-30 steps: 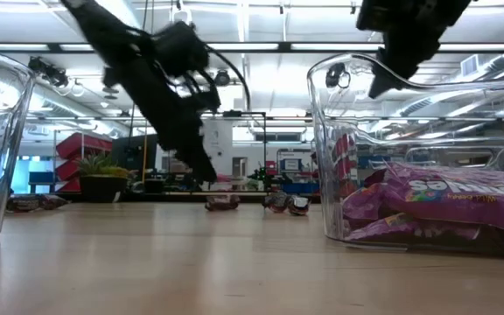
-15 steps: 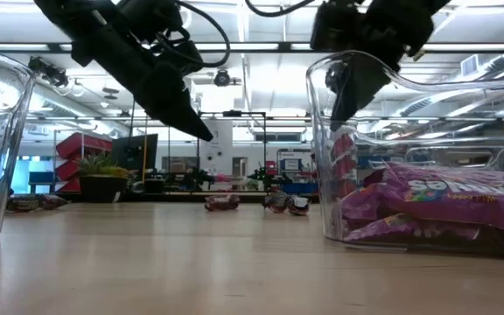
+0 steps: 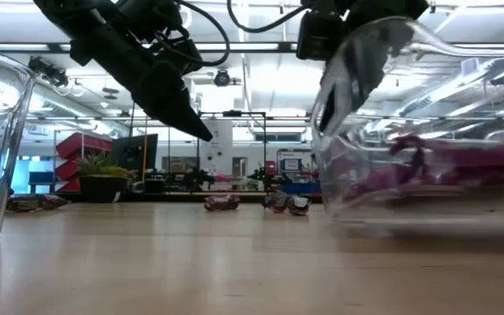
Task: Sort candy
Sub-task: Move the bottom right transparent bin beside the top right transparent bin
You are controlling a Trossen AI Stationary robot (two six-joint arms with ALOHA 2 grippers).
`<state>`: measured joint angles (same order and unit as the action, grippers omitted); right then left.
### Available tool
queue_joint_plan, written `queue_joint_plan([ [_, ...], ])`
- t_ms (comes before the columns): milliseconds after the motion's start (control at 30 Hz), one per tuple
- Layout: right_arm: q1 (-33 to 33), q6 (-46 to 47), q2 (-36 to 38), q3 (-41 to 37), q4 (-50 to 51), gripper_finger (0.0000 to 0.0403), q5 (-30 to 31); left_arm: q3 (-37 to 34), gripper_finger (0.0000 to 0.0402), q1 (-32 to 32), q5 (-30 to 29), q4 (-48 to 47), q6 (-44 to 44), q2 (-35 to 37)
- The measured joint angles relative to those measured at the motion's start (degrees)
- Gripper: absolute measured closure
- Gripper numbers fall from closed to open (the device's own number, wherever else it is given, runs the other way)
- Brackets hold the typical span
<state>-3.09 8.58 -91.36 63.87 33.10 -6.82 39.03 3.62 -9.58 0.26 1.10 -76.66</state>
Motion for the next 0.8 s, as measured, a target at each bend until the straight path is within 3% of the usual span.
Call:
queue_joint_plan([
  [400, -0.9, 0.1, 1.9, -0.2, 0.4, 0.0286, -1.0, 0.1, 0.04, 0.0, 0.0, -0.3, 0.1, 0.0],
  [533, -1.4, -0.6, 1.8, -0.2, -0.2, 0.0259, -6.3, 0.1, 0.04, 0.0, 0.0, -0.3, 0.1, 0.0],
  [667, -1.2, -1.3, 0.4, -0.2, -0.9, 0.026, -8.0, 0.1, 0.04, 0.0, 0.0, -0.2, 0.1, 0.0],
  [800, 0.2, -1.7, -2.4, -0.2, -0.5, 0.0293, -7.9, 0.1, 0.04, 0.0, 0.0, -0.2, 0.1, 0.0],
])
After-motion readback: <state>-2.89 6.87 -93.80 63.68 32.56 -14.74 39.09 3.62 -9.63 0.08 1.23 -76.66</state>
